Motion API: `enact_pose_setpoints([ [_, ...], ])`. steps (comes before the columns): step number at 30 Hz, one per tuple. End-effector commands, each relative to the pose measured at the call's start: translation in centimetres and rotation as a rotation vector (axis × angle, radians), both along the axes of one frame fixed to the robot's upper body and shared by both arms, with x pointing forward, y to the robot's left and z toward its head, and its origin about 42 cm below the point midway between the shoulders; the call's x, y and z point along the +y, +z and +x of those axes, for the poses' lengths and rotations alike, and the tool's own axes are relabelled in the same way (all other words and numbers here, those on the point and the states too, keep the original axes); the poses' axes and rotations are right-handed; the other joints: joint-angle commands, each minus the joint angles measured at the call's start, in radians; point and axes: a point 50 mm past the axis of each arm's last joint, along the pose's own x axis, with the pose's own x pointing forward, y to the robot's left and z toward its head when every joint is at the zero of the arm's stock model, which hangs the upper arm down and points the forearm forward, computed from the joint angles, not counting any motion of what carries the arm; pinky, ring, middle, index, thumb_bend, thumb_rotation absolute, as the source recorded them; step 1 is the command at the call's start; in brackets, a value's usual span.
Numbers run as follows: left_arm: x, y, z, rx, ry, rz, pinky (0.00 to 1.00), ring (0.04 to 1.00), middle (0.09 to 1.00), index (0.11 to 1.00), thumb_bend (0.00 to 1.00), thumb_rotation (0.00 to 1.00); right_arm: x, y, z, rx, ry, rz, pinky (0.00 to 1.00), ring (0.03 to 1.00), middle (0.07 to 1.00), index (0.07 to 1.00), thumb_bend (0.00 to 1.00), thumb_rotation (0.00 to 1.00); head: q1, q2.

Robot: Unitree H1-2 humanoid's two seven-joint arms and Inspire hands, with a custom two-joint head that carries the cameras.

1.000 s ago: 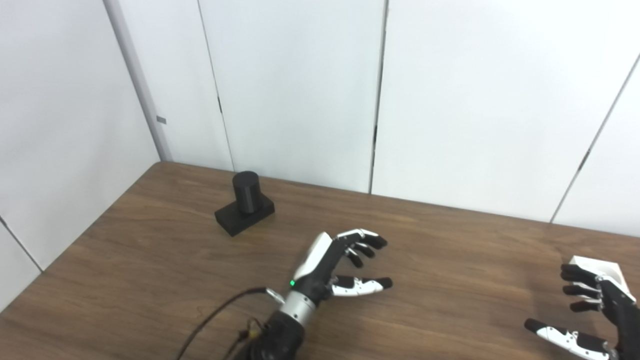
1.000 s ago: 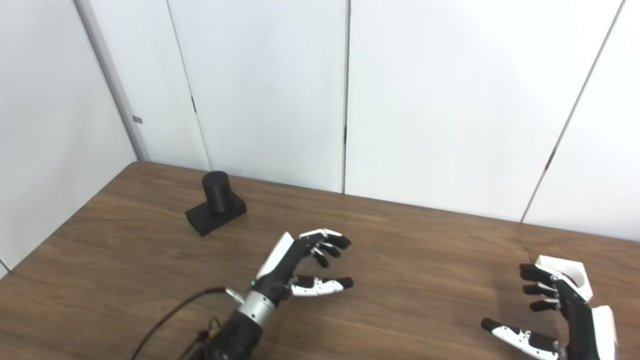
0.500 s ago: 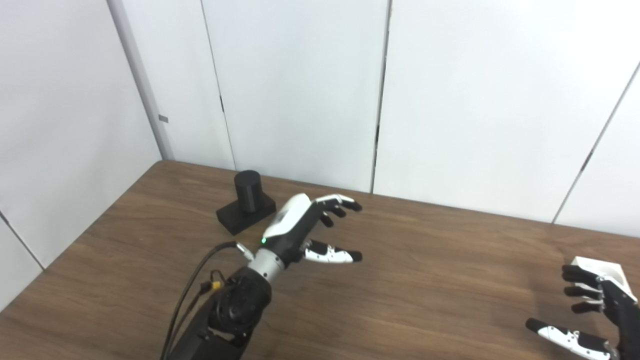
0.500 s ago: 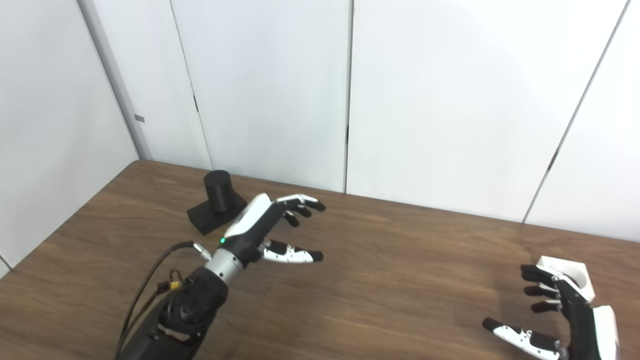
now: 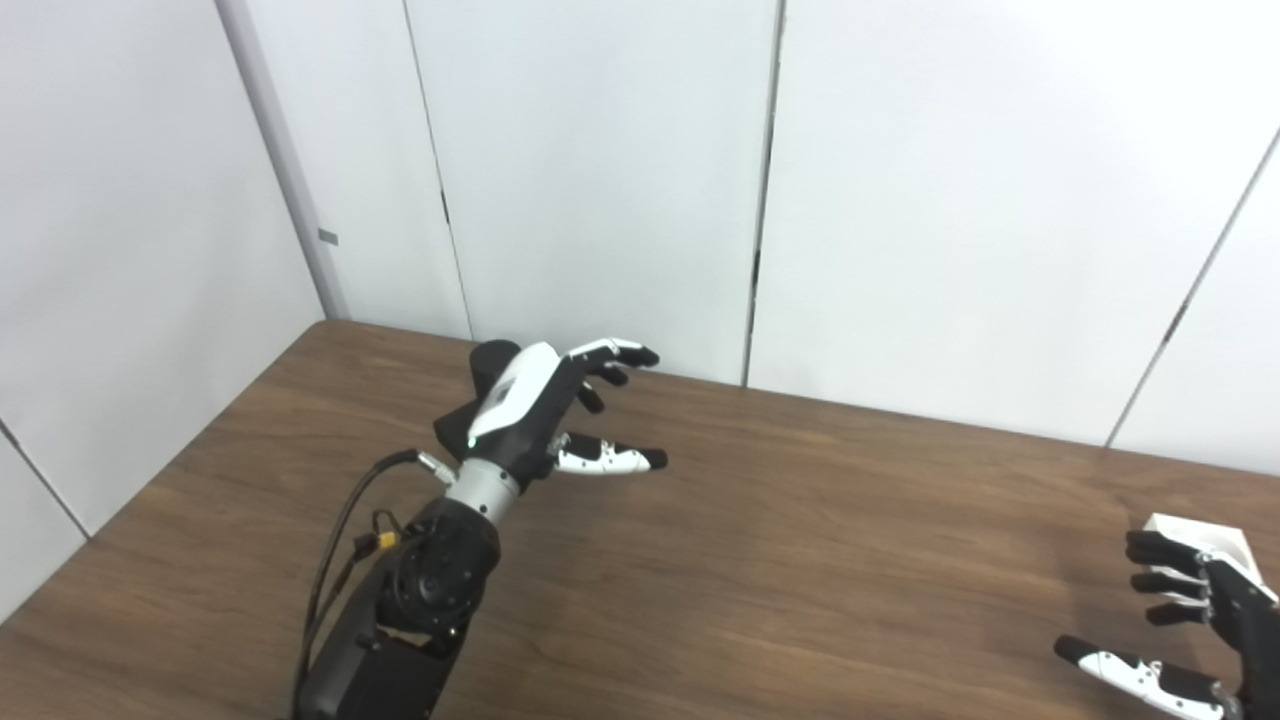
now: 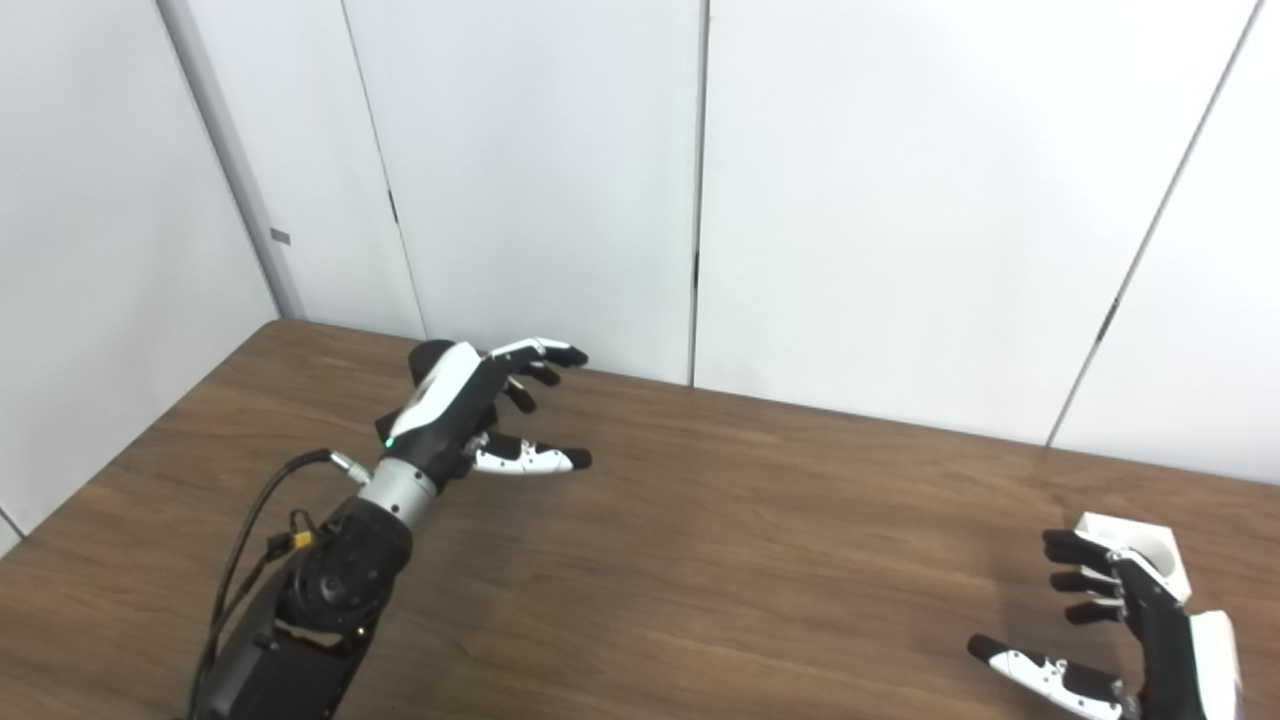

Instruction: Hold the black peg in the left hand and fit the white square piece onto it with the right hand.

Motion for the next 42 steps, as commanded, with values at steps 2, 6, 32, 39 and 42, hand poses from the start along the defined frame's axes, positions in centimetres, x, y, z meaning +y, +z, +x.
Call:
enact_pose_setpoints([
  [2, 1.0, 4.1, 1.0, -0.117, 0.035, 0.037, 0.60, 0.759, 0.819, 0.729, 0.82, 0.13, -0.1, 2.2, 0.6, -0.097, 0.012, -0.019, 0.50, 0.623, 0.677, 0.668, 0.62, 0.00, 0.001, 0.001],
  [6, 2.2, 4.6, 1.6, -0.117, 0.069, 0.073, 0.65, 0.790, 0.829, 0.724, 0.83, 0.12, -0.1, 2.3, 0.6, -0.093, 0.010, -0.026, 0.50, 0.624, 0.681, 0.669, 0.62, 0.00, 0.003, 0.001],
  [32, 8.5, 6.2, 3.6, -0.163, 0.383, 0.207, 0.69, 0.880, 0.872, 0.713, 0.92, 0.28, 0.0, 2.5, 0.6, -0.099, 0.016, -0.020, 0.50, 0.620, 0.679, 0.669, 0.61, 0.00, 0.015, 0.004],
  [39, 10.0, 5.5, 4.4, -0.131, 0.482, 0.275, 0.77, 0.992, 0.925, 0.743, 0.99, 0.36, 0.0, 2.6, 0.4, -0.095, 0.014, -0.016, 0.50, 0.616, 0.679, 0.672, 0.60, 0.00, 0.013, 0.007],
  [42, 10.6, 5.2, 4.8, -0.092, 0.521, 0.309, 0.81, 1.000, 0.946, 0.771, 1.00, 0.43, 0.1, 2.7, 0.3, -0.094, 0.012, -0.011, 0.50, 0.621, 0.682, 0.674, 0.60, 0.00, 0.012, 0.009],
])
